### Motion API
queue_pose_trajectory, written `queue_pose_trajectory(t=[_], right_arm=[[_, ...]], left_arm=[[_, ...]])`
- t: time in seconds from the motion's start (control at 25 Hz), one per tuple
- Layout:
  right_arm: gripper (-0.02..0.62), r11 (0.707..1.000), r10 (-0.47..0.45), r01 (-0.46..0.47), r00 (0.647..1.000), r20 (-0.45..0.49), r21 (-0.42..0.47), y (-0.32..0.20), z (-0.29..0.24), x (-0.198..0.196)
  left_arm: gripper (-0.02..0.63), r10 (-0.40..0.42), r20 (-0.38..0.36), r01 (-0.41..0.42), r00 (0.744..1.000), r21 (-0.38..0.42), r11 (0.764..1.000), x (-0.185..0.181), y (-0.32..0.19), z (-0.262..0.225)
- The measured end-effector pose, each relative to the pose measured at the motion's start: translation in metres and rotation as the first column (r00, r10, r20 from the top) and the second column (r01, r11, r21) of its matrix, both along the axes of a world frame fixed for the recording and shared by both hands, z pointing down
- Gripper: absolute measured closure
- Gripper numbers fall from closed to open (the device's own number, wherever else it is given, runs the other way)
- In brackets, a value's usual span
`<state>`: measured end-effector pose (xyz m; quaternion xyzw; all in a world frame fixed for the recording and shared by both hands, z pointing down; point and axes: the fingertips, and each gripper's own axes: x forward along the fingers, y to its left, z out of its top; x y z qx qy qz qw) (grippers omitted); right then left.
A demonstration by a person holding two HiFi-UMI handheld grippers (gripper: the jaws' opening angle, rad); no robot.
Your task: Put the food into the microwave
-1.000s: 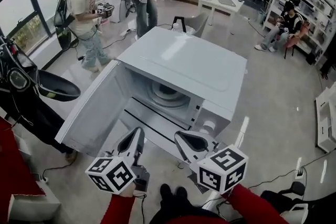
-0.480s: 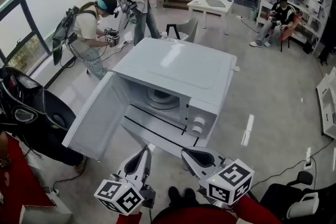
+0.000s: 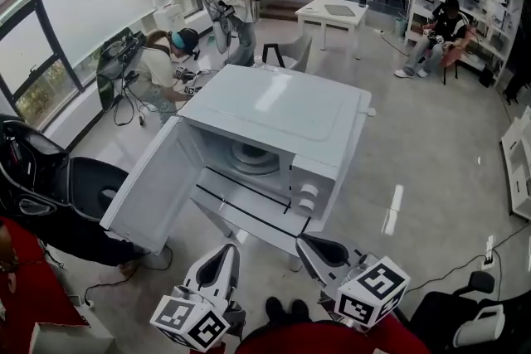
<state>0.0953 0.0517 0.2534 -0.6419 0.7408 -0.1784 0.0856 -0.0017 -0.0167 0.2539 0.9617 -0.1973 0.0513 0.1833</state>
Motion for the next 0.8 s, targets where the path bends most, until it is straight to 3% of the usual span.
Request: queue_pose_trajectory(t=[0.2, 0.8], right_arm=[[0.581, 1.000, 0.007, -0.007, 0.999, -0.050, -0.001, 0.008, 0.004, 0.008], [0.583, 1.000, 0.020, -0.019, 0.998, -0.061, 0.025, 0.017, 0.006, 0.018]], left_arm=[[0.598, -0.011, 0.012, 0.011, 1.000, 0.029, 1.000, 0.001, 0.002, -0.003], [0.598, -0.033, 0.016, 0.032, 0.999, 0.041, 0.999, 0.004, 0.007, -0.003]])
